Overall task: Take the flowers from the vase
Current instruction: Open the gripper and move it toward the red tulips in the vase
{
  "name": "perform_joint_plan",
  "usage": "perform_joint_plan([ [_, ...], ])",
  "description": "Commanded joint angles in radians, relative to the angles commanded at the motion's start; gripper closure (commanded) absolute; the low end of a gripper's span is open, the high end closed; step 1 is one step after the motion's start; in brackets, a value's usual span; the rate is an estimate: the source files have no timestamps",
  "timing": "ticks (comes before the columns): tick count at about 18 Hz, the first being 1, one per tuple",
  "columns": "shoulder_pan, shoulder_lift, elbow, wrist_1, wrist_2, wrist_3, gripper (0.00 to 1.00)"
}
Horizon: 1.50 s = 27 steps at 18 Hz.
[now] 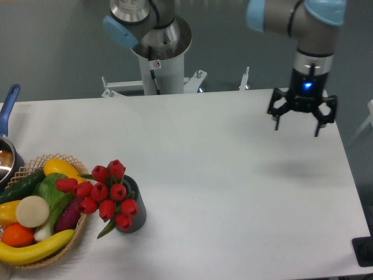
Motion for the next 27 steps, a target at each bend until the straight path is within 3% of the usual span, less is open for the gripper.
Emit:
perform_joint_plan([
  [4,-0.011,0.003,-0.034,0.002,-0.310,0.005,0.00],
  [8,-0.104,-0.043,-0.032,0.005,-0.427,0.006,0.00],
  [10,-0.136,-0.096,-0.026,0.044,-0.491,0.006,0.00],
  [13,-0.204,-0.176,0.018,0.072,-0.521,0.003,0.00],
  [17,-0.247,-0.173,-0.020,0.074,-0.531,0.008,0.00],
  [21,-0.279,-0.156,-0.063,0.075,-0.631,0.015,0.00],
  [27,-0.348,-0.204,-0.005,0.080,-0.636,0.017,0.00],
])
